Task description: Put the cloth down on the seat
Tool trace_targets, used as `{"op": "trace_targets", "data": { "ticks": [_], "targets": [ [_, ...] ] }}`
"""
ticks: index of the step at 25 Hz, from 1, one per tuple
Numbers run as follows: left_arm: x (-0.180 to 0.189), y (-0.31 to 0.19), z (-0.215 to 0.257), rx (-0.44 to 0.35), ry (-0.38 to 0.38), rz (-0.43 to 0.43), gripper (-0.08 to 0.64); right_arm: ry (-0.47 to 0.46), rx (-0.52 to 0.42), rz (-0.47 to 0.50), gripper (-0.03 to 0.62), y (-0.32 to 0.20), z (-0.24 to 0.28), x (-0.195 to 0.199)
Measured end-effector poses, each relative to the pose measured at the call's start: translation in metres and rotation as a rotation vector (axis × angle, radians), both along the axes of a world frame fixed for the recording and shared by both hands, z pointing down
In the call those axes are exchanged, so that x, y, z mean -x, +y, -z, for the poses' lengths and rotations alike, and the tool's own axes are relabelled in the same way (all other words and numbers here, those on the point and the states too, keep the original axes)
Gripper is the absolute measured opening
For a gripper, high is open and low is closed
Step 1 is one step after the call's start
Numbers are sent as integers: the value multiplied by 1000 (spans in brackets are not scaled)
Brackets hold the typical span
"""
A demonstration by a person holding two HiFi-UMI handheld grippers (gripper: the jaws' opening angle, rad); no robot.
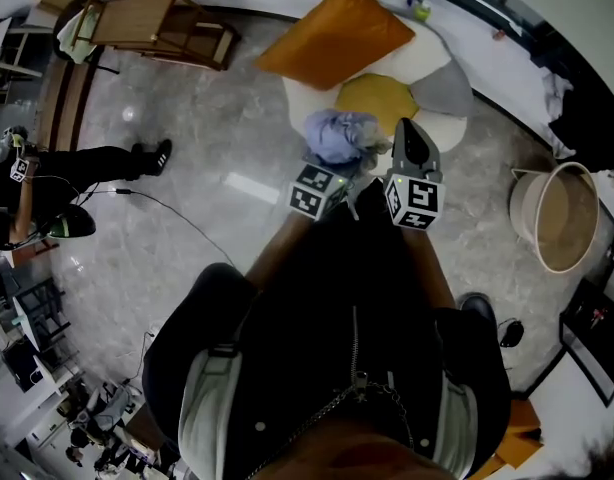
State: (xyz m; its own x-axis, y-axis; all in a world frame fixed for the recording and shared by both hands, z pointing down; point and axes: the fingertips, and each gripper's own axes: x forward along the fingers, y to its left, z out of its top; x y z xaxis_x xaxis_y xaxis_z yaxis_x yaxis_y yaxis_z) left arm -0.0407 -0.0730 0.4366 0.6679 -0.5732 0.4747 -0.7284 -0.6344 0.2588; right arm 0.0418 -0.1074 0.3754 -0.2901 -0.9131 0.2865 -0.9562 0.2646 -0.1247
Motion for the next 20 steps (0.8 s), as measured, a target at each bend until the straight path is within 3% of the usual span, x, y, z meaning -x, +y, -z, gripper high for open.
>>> {"op": "trace_targets", "data": {
  "ticks": [11, 20],
  "targets": [
    [-62, -45, -24, 26, -44, 6, 184, -52, 17, 1, 2, -52, -20, -71],
    [-76, -85, -56, 45, -62, -7, 184, -60, 77, -26, 2, -87, -61, -94]
  ]
}}
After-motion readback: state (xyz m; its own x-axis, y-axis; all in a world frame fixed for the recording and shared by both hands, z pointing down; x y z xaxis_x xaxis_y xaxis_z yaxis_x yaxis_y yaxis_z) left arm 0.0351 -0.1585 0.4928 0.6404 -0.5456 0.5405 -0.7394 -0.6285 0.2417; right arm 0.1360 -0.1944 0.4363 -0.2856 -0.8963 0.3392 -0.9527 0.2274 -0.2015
